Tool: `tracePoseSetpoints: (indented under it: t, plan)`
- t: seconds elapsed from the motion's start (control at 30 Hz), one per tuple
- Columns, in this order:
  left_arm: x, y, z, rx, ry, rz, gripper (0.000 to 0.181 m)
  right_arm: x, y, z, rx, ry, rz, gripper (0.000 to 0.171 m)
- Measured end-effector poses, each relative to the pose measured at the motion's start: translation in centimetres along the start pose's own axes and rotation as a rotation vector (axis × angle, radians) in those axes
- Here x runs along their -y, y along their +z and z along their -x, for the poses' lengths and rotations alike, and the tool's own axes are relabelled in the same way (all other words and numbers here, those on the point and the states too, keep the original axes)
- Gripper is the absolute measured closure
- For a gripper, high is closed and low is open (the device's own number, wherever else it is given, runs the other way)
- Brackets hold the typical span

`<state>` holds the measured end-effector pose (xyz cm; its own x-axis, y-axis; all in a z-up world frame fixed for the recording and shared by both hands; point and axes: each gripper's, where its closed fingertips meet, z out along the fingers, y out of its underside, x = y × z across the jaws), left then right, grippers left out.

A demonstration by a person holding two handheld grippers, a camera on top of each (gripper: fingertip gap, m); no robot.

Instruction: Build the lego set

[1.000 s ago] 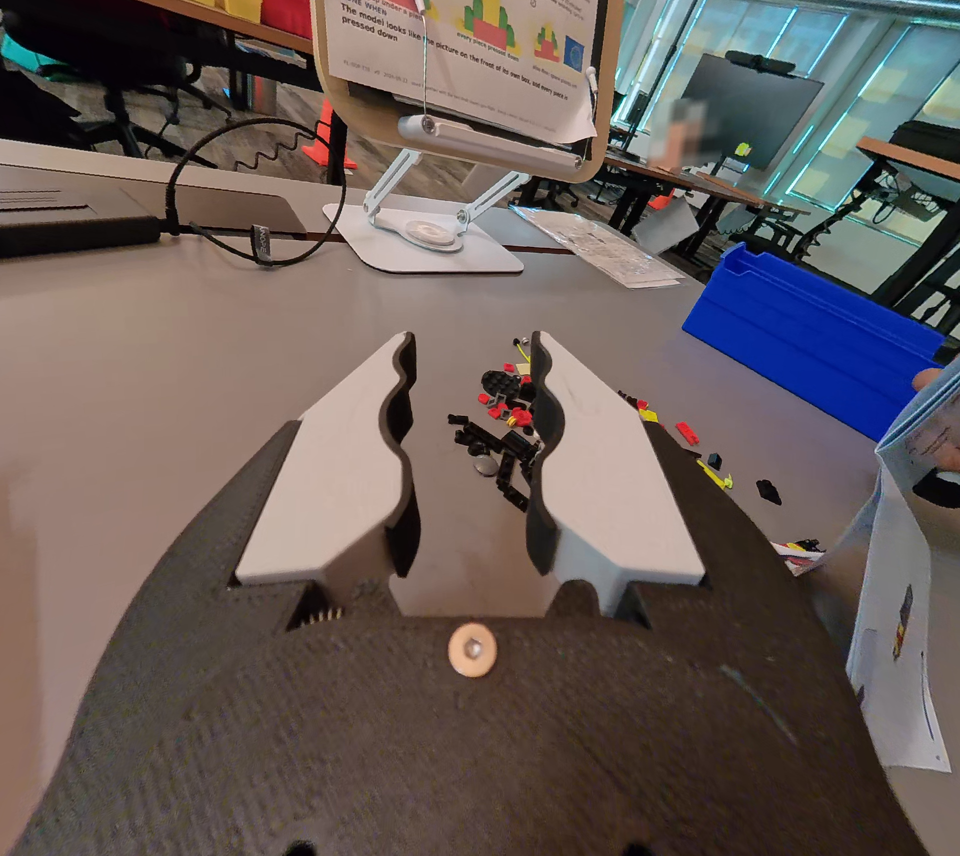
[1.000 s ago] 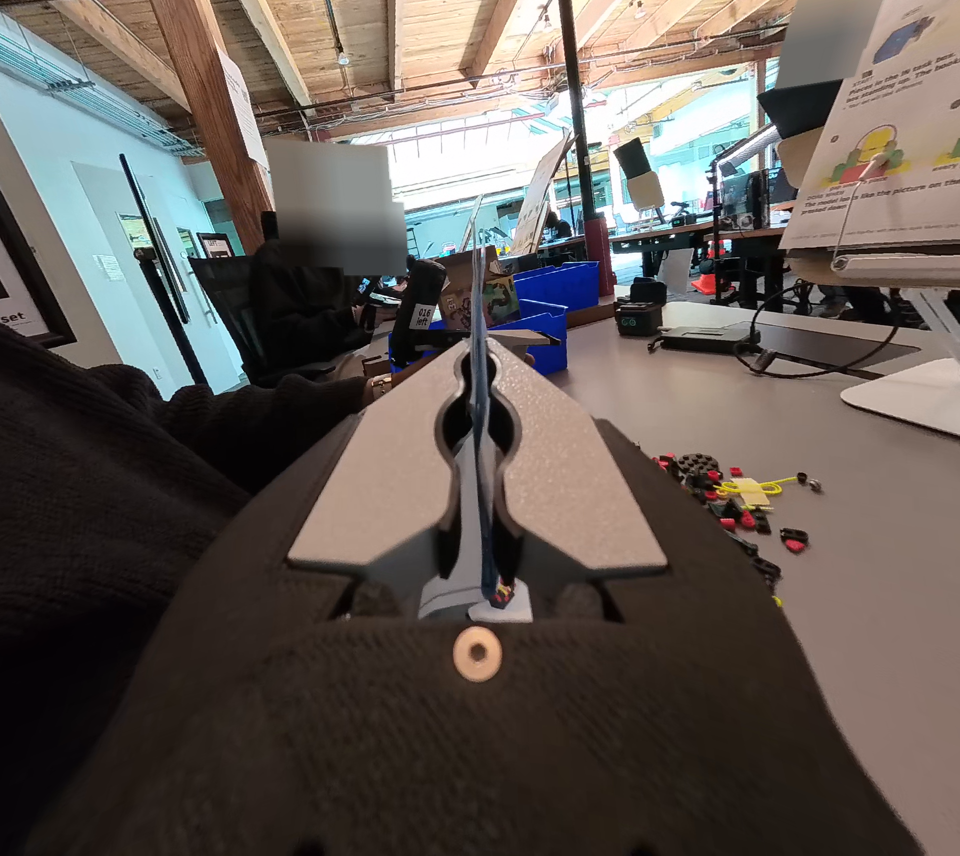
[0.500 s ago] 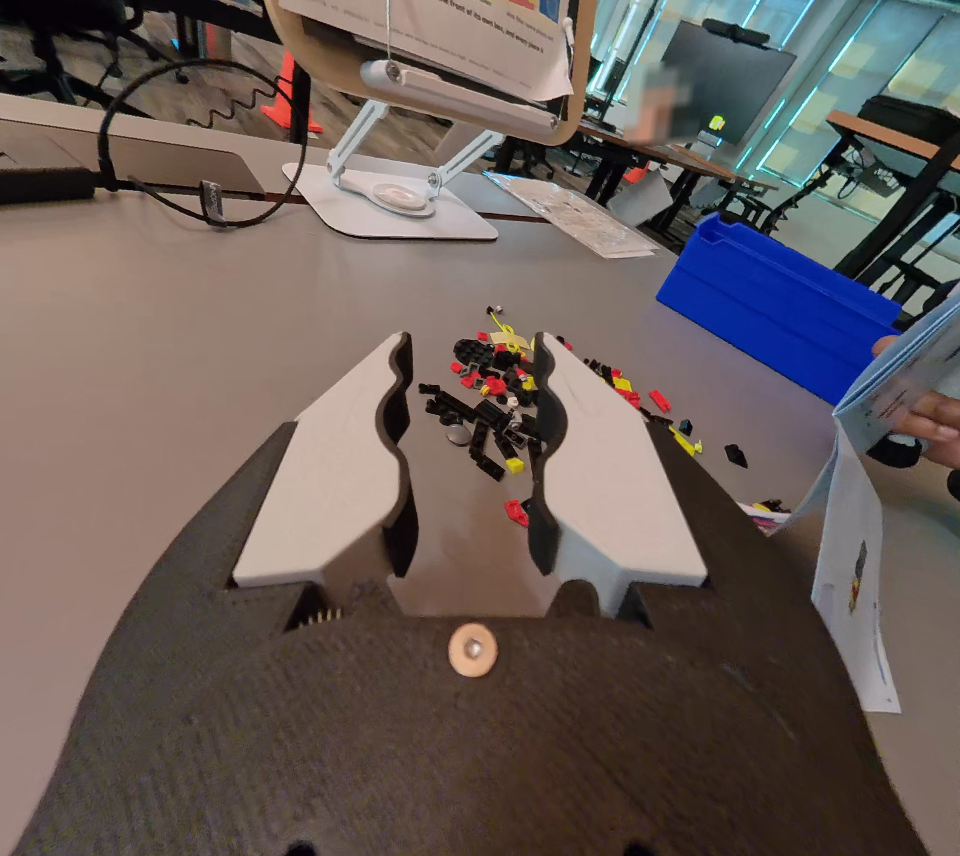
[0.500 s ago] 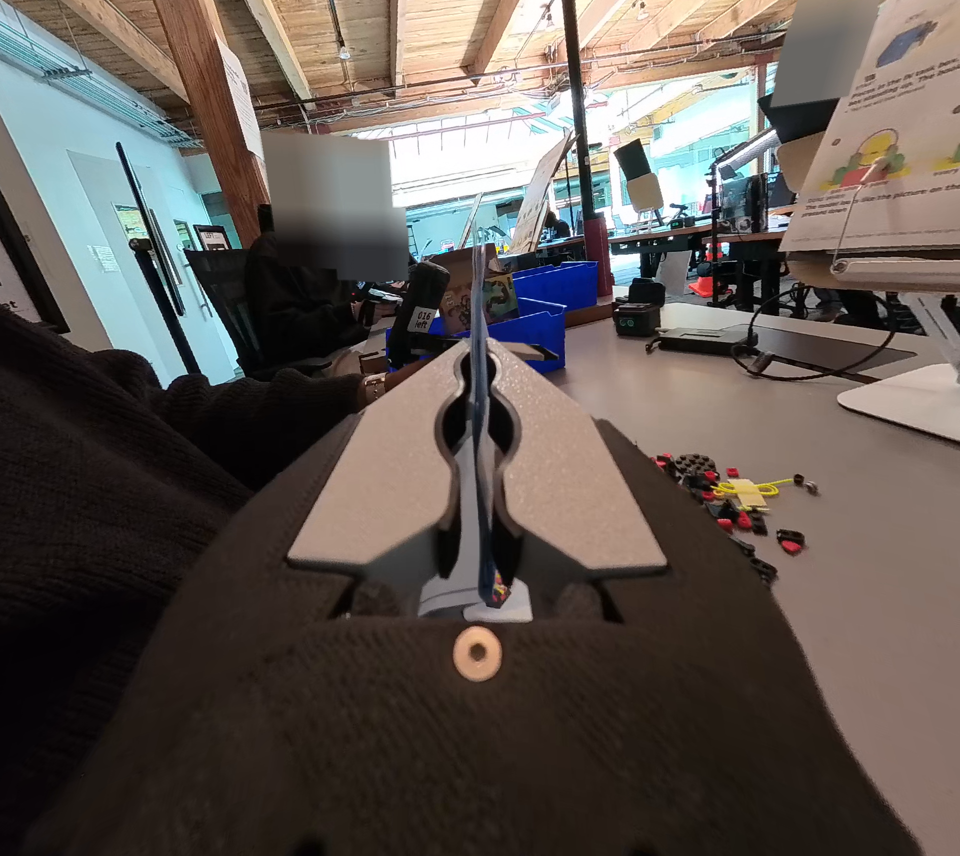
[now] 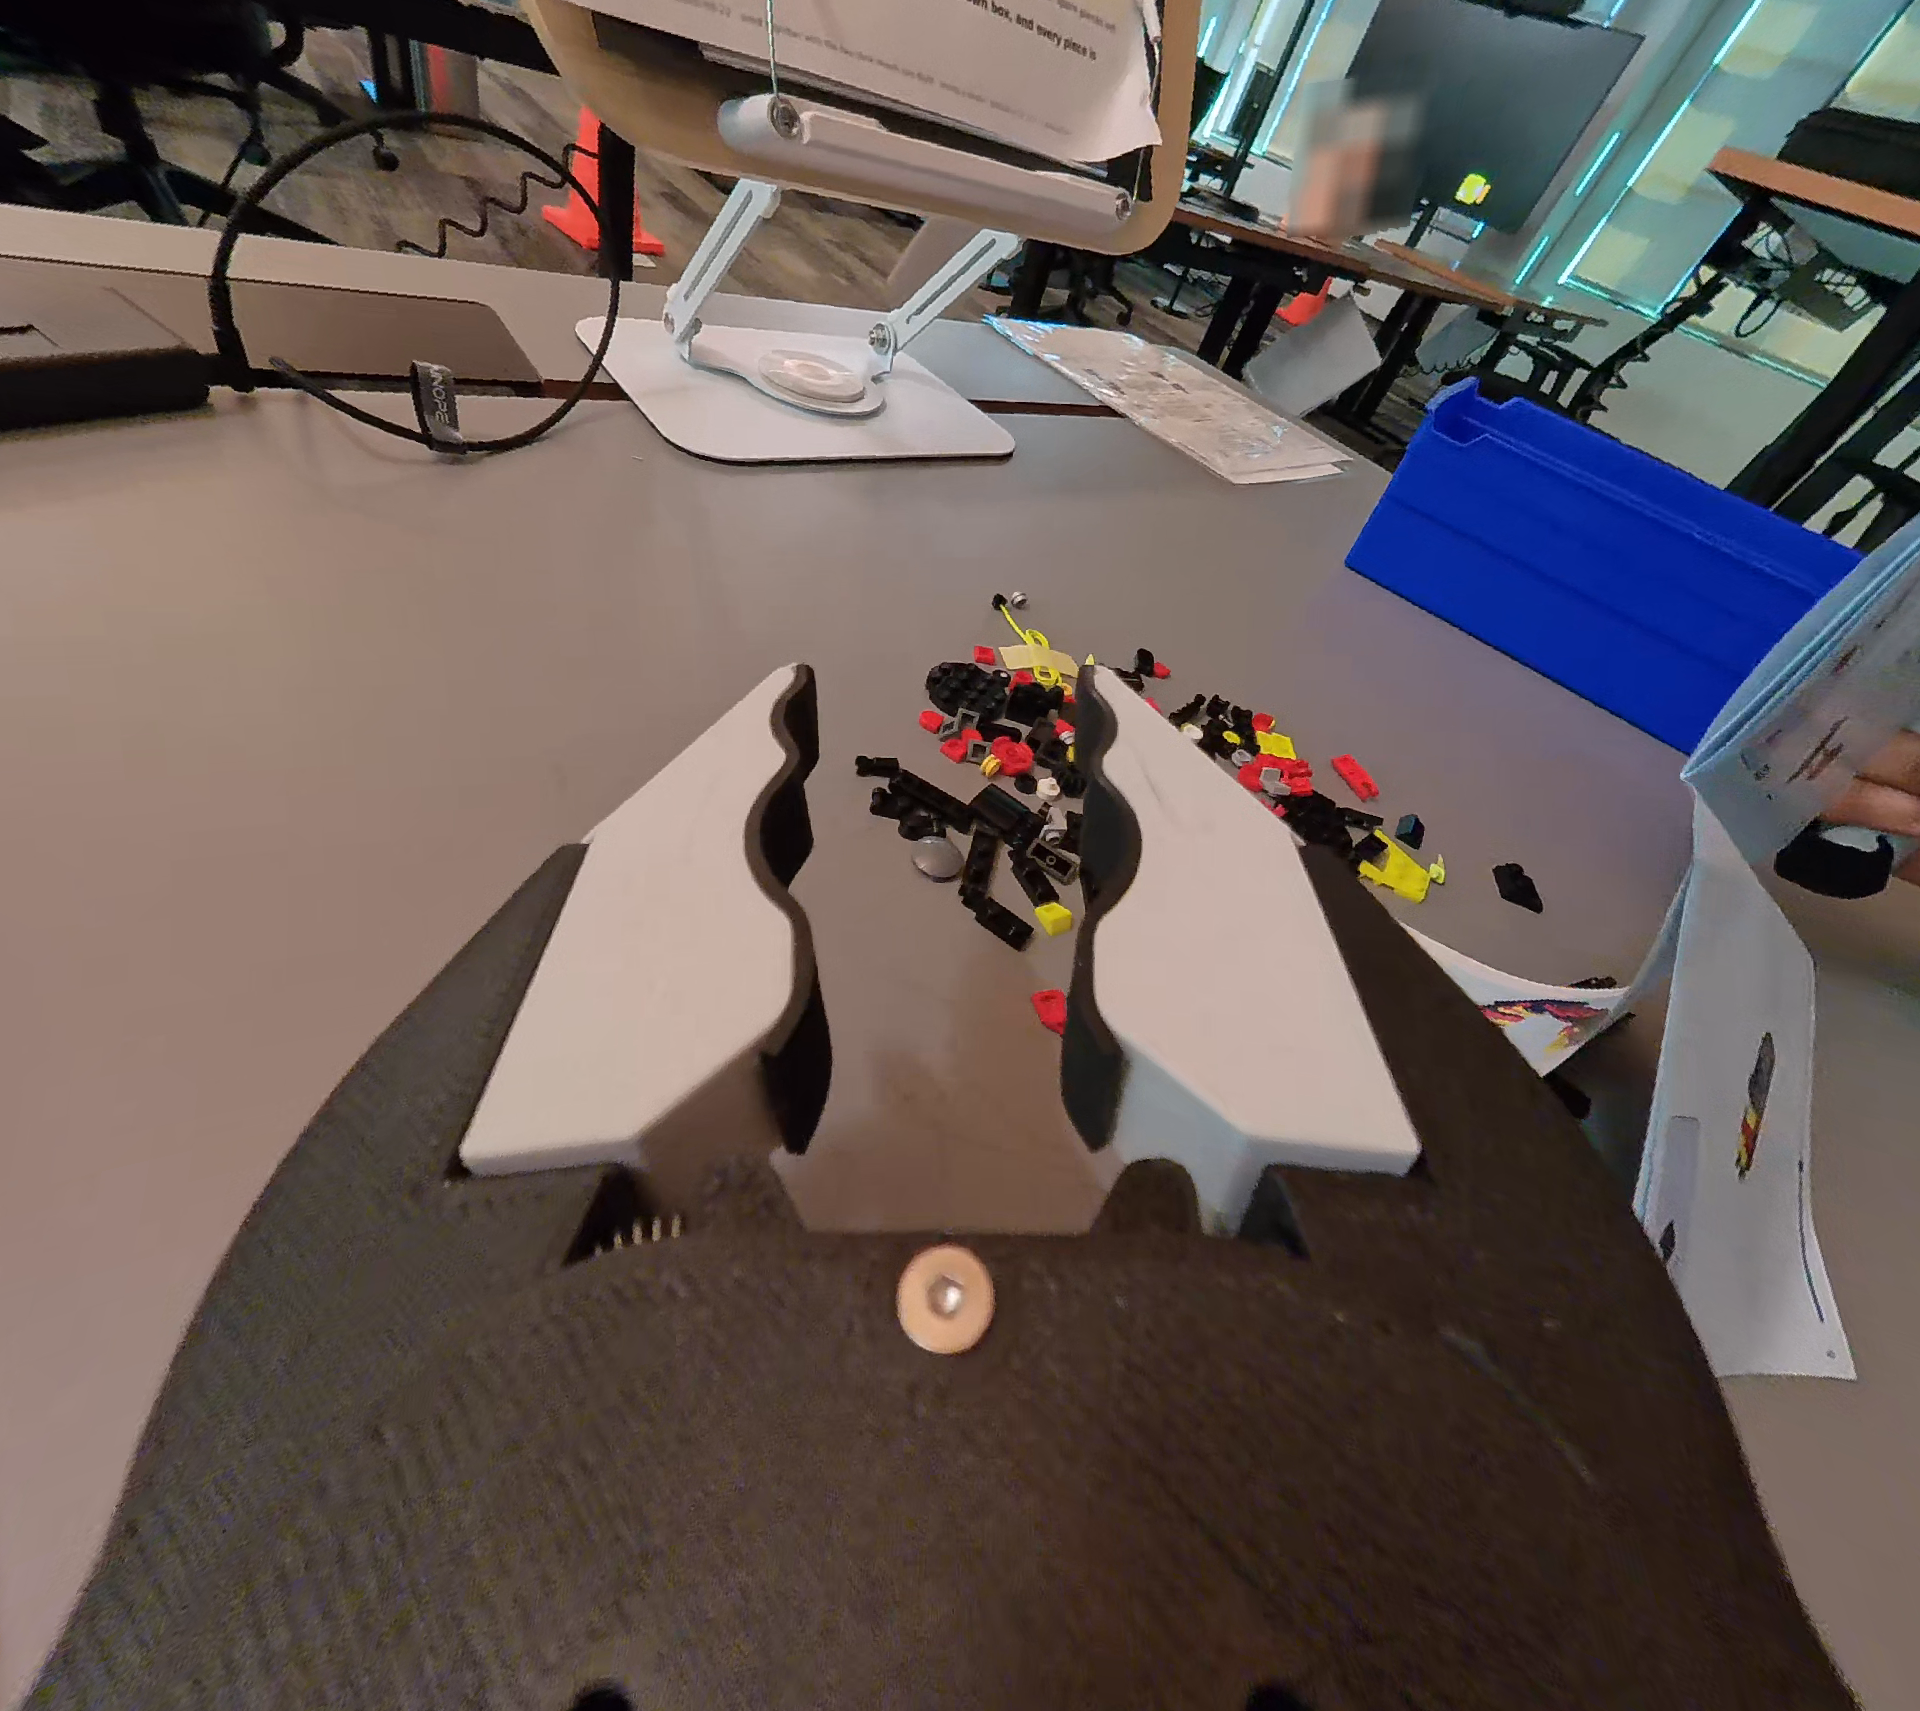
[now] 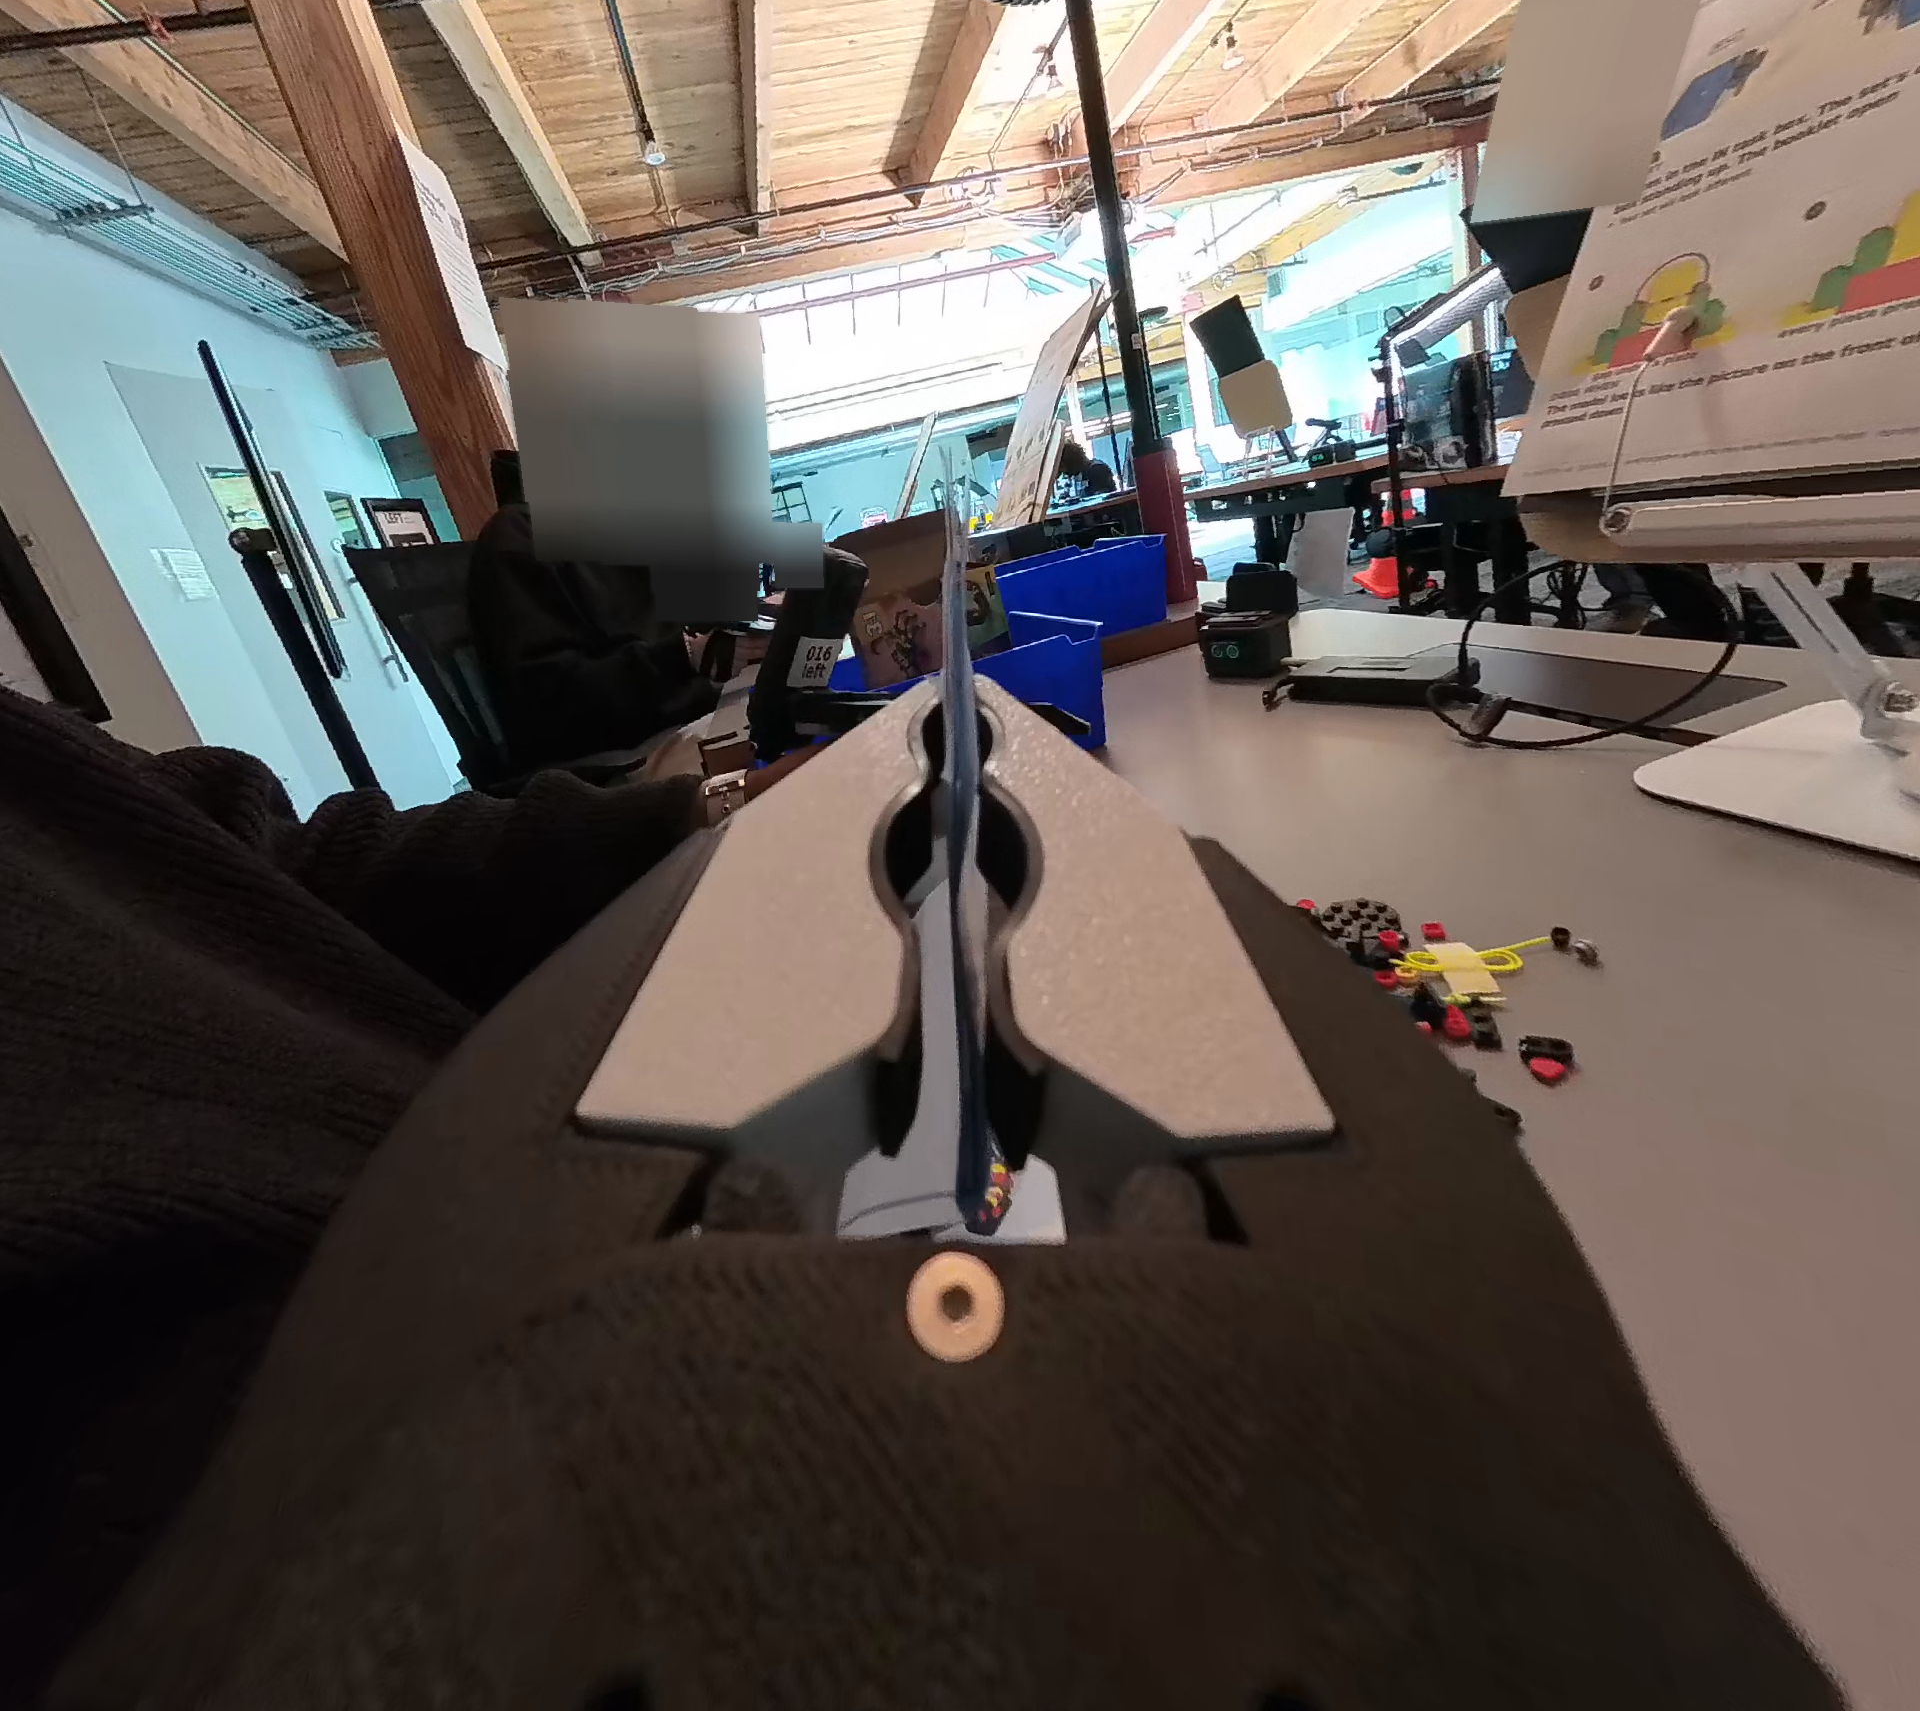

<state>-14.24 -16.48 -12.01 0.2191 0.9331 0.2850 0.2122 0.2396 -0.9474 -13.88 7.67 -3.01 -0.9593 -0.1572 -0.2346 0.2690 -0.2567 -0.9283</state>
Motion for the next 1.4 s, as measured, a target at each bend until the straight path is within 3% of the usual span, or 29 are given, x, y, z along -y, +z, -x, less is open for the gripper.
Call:
tracePoseSetpoints:
  t: [0.3,0.93,1.07,1.4]
  plan:
    - [0.7,-1.6,3.0,0.128,0.196,0.033,0.136,-1.4,0.6,1.9,0.042,-0.067,0.096,0.171]
    - [0.3,-1.2,2.5,0.115,0.193,0.043,0.136,-2.4,0.8,1.4,0.027,-0.060,0.124,0.171]
    - [1.1,-1.4,2.1,0.118,0.191,0.022,0.150,-1.8,0.7,0.9,0.013,-0.032,0.097,0.171]
    - [1.1,-1.3,2.0,0.099,0.154,0.005,0.149,-2.0,0.6,1.2,0.021,-0.060,0.122,0.171]
